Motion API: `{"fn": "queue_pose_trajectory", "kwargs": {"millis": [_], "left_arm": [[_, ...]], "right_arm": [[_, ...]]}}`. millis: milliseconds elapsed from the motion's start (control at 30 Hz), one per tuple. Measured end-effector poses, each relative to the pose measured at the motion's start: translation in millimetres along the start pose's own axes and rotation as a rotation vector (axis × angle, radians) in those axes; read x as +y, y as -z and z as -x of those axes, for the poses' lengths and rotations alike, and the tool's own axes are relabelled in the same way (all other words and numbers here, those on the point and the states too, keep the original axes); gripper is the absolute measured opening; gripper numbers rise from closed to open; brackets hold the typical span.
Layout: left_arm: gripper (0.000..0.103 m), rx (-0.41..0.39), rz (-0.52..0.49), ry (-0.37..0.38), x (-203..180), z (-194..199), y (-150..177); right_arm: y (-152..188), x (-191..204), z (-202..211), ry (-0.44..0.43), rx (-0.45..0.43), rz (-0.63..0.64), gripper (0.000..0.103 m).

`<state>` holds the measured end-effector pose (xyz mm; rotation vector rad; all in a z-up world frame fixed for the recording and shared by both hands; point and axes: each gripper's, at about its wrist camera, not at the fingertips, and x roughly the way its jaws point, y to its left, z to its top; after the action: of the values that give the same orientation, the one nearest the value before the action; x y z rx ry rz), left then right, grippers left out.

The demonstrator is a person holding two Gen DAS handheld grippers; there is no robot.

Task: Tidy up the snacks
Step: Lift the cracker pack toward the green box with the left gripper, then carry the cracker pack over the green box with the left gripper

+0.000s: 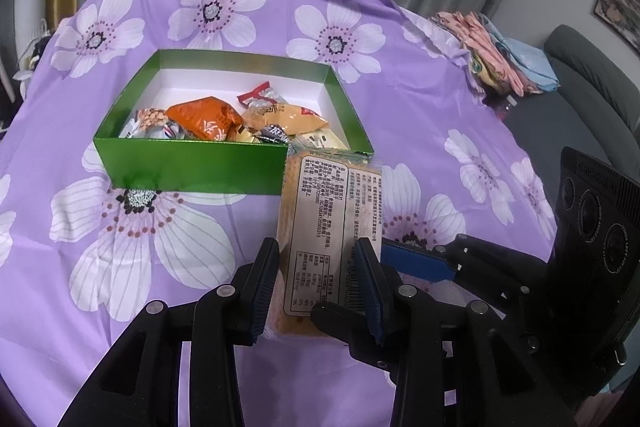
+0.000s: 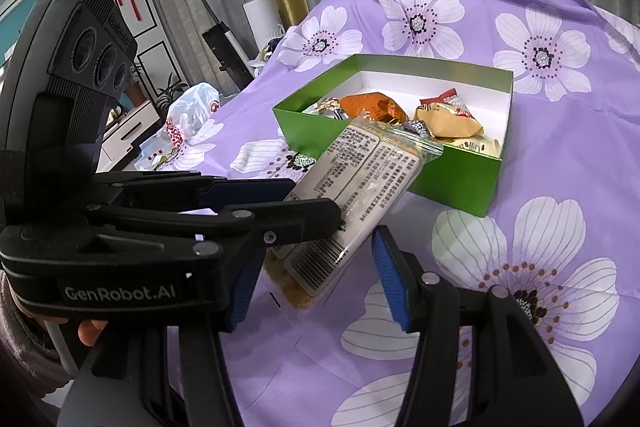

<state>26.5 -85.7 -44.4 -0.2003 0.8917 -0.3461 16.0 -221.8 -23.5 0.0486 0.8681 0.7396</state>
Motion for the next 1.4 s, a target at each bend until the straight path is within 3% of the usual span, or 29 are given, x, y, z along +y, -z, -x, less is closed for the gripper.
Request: {"fn": "queue_pose_trajectory", "kwargs": {"millis": [1400], "left_arm": [[0.039,-0.052,-0.034,-0.003,-1,6,-25]], "right_arm": [[-21,-3,3,0.017,-0.046,0.028,0.055]]}}
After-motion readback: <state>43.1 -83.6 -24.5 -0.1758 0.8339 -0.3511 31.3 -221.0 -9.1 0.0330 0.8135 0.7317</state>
